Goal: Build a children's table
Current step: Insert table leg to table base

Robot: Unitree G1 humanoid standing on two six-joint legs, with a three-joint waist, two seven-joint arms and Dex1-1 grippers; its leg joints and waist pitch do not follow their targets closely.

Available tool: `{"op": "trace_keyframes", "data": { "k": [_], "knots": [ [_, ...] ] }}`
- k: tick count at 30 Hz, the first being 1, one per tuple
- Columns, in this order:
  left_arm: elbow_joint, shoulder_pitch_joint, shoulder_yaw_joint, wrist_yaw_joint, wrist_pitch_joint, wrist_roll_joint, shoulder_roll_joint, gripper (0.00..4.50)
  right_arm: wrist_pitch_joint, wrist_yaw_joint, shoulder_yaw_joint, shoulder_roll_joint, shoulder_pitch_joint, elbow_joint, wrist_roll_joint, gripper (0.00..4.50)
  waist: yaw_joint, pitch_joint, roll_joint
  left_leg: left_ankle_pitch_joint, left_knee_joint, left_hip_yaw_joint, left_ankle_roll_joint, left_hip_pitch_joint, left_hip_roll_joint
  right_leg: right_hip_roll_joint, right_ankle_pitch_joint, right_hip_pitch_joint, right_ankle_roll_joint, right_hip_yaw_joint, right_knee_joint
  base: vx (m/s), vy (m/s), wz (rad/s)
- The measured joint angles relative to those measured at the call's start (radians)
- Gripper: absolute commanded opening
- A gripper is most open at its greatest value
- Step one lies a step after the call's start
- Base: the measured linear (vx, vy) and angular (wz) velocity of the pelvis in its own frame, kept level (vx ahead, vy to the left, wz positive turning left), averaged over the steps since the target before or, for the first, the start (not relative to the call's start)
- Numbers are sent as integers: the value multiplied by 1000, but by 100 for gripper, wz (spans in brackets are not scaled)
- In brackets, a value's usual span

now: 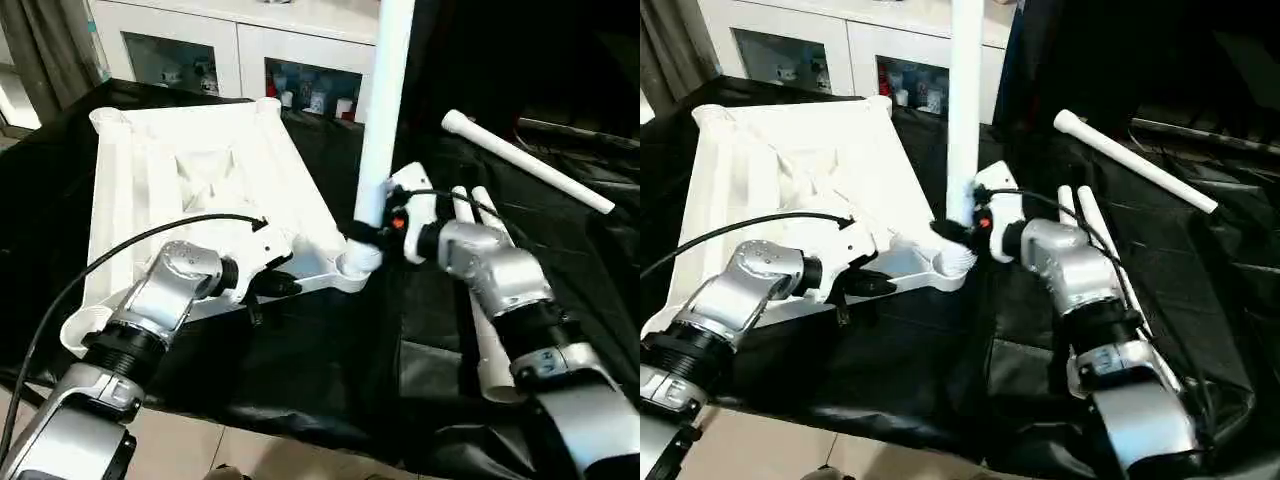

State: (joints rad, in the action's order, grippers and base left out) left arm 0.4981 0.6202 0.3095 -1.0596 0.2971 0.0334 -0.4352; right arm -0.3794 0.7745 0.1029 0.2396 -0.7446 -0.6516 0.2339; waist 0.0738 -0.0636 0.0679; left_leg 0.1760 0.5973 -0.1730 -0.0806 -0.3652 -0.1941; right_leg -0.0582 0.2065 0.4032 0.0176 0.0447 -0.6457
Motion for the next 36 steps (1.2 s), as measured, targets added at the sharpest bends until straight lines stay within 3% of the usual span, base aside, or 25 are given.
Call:
{"op": "trace_keyframes", "data": {
  "k": [10, 15, 24, 32, 36],
  "knots": [
    [-2, 0, -1, -26, -3, -1, -7, 0, -1, 33, -28, -30, -43, -77, 14, 191, 3, 0, 0, 0, 0, 0, 0, -1, 0, 0, 0, 0, 0, 0, 1, 0, 0, 0],
    [0, 0, 0, -34, -8, -1, -9, 0, -29, 90, 3, -25, -42, -78, 6, 191, 5, 0, 0, 0, 0, 0, 0, -1, 0, 0, 0, 0, 0, 0, 1, 0, 0, 0],
    [0, 0, 0, -40, -13, 0, -7, 0, -25, 108, 3, -20, -44, -83, -1, 191, 11, 0, 0, 0, 0, 0, 0, -1, 0, 0, 0, 0, 0, 0, 1, 0, 0, 0],
    [3, 0, 0, -39, -15, 0, -9, 0, 32, 75, -39, -51, -45, -145, 8, 191, 9, 0, 0, 0, 0, 0, 0, -1, 0, 0, 0, 0, 0, 0, 0, 0, 0, 0],
    [7, 0, 0, -38, -20, 2, -6, 0, 105, 56, -91, -75, 15, -135, 34, 191, 10, 0, 0, 0, 0, 0, 0, 0, 0, 0, 0, 0, 0, 0, 0, 0, 0, 0]
  ]
}}
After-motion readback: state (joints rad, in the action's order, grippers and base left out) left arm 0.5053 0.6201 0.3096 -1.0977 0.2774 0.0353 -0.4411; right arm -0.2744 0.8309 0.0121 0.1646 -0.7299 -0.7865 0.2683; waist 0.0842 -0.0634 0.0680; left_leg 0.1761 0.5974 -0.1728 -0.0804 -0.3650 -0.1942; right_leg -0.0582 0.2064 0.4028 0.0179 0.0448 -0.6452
